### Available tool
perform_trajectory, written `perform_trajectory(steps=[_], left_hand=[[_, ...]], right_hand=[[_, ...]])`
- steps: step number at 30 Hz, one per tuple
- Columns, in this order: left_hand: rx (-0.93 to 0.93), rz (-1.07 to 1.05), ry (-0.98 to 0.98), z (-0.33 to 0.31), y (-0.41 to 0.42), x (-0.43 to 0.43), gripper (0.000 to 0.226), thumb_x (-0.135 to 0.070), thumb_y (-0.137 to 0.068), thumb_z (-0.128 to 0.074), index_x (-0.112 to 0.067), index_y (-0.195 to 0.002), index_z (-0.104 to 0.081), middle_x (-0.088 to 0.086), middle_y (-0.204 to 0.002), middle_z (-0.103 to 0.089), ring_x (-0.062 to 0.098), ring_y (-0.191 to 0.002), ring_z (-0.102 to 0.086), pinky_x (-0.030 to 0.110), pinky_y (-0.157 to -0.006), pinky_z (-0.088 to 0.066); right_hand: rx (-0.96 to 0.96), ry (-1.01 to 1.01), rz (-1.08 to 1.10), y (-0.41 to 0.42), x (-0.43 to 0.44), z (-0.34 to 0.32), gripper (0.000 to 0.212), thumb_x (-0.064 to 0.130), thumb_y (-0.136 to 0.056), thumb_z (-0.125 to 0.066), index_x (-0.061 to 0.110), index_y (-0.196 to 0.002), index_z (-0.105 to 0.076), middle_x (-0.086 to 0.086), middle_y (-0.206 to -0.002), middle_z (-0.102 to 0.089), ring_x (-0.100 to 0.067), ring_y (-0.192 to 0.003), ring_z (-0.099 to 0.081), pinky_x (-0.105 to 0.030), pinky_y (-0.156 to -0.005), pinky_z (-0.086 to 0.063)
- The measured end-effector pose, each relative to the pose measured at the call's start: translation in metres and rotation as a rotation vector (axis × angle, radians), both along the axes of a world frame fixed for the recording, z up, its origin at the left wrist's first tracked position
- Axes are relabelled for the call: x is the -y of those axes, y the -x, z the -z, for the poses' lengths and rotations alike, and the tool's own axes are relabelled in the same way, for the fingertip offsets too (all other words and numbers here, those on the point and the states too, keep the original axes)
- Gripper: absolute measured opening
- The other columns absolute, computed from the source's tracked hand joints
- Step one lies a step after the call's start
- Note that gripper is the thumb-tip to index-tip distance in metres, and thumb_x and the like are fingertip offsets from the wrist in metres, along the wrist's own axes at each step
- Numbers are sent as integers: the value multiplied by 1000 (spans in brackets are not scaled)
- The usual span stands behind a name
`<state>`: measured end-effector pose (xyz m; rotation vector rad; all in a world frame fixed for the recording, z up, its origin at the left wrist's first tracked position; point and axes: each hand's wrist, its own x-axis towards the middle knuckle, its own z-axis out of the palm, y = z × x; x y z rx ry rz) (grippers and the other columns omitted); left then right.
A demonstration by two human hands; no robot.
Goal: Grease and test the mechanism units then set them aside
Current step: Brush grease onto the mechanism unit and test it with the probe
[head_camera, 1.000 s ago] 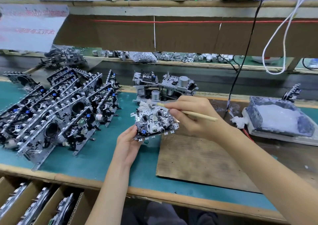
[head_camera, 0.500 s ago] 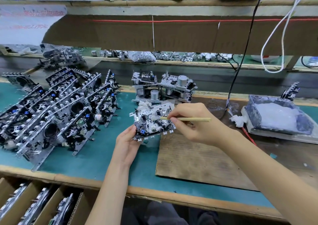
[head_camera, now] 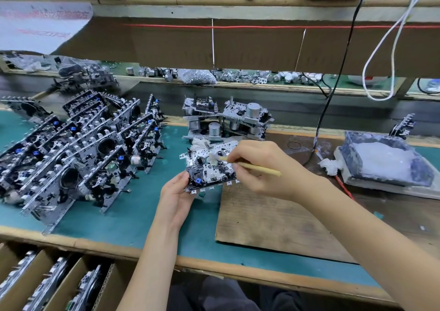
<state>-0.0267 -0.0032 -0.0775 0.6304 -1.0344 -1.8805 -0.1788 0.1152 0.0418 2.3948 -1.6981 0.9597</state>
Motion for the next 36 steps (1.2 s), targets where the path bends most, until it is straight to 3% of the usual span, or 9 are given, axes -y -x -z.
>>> perform_trajectory(steps=[7,16,21,25,28,33,36], left_hand=[[1,-15,-15,-2,0,-1,28,0,-94,-35,7,-108,-58,8,-90,-71,21,-82,-63,28,-72,-49],[28,-32,-43,-4,0,-3,32,0,-95,-34,12,-119,-52,15,-101,-64,26,-88,-58,34,-76,-45],[24,-24,-31,-2,-1,0,26,-1,-95,-36,4,-106,-59,6,-87,-72,16,-77,-65,25,-66,-52],[14,-15,-26,0,0,1,26,0,-95,-36,3,-104,-60,4,-87,-73,14,-75,-67,22,-65,-53],[0,-5,-23,0,0,1,26,0,-95,-36,2,-104,-60,4,-86,-74,13,-74,-68,20,-62,-53],[-14,-5,-41,3,0,4,38,1,-95,-35,-4,-88,-72,4,-83,-74,12,-72,-69,19,-60,-54],[-45,6,-42,4,1,4,52,1,-97,-33,-11,-72,-78,1,-80,-74,10,-70,-70,18,-58,-54]], right_hand=[[-31,-5,-21,-1,-5,-3,15,2,-77,-54,1,-84,-66,-6,-78,-59,-20,-66,-55,-29,-61,-46],[-48,-70,-25,-5,-6,-3,16,4,-73,-52,2,-79,-67,-6,-73,-57,-23,-62,-53,-33,-58,-46],[-90,-66,1,-4,-3,-2,19,5,-74,-51,3,-82,-68,-10,-79,-57,-28,-66,-54,-39,-59,-48],[-118,-107,18,-3,-3,1,22,4,-73,-51,2,-84,-70,-11,-82,-57,-29,-69,-54,-42,-62,-49],[-128,-27,32,-3,-5,0,20,-2,-73,-54,0,-83,-71,-15,-81,-58,-31,-65,-56,-40,-56,-49],[-211,72,293,15,-13,5,18,-3,-72,-69,2,-89,-70,-14,-79,-57,-30,-62,-55,-34,-51,-46],[-361,-130,658,32,-24,13,26,7,-83,-60,6,-109,-59,-15,-103,-51,-31,-84,-52,-33,-64,-40]])
